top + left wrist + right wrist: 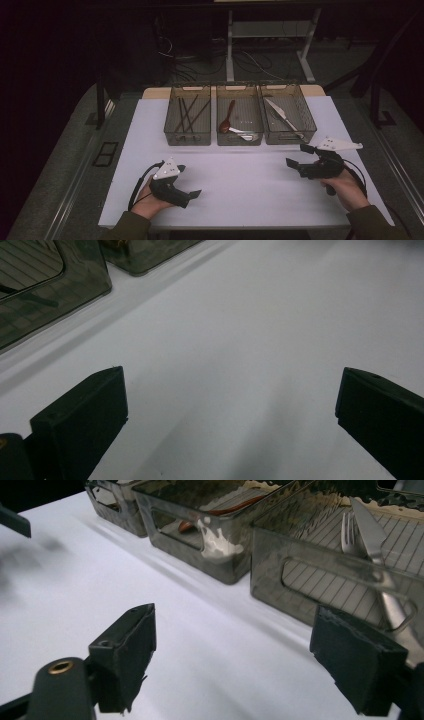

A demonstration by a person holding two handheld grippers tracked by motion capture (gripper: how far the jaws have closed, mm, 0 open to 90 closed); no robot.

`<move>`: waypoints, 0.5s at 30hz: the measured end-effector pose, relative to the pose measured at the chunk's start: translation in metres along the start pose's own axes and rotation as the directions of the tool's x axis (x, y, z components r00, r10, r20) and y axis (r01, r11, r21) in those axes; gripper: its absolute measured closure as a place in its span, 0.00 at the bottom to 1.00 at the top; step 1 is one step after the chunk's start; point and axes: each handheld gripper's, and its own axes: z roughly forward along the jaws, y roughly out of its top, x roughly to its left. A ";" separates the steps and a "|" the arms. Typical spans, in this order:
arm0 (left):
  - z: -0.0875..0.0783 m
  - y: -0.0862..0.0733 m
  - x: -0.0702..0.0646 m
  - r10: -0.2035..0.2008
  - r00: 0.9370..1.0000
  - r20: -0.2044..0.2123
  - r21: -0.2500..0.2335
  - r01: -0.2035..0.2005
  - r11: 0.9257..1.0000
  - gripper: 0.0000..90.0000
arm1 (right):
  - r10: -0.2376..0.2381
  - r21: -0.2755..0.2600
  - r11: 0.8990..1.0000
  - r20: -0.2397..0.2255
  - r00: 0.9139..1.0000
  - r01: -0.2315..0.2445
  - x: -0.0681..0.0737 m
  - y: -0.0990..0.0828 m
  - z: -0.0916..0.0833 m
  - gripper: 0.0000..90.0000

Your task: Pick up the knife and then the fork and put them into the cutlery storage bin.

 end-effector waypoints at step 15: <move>-0.001 0.000 0.000 -0.001 1.000 0.000 -0.009 0.001 1.000 0.00 | -0.025 -0.012 1.000 -0.033 0.999 0.025 0.024 -0.024 -0.007 0.19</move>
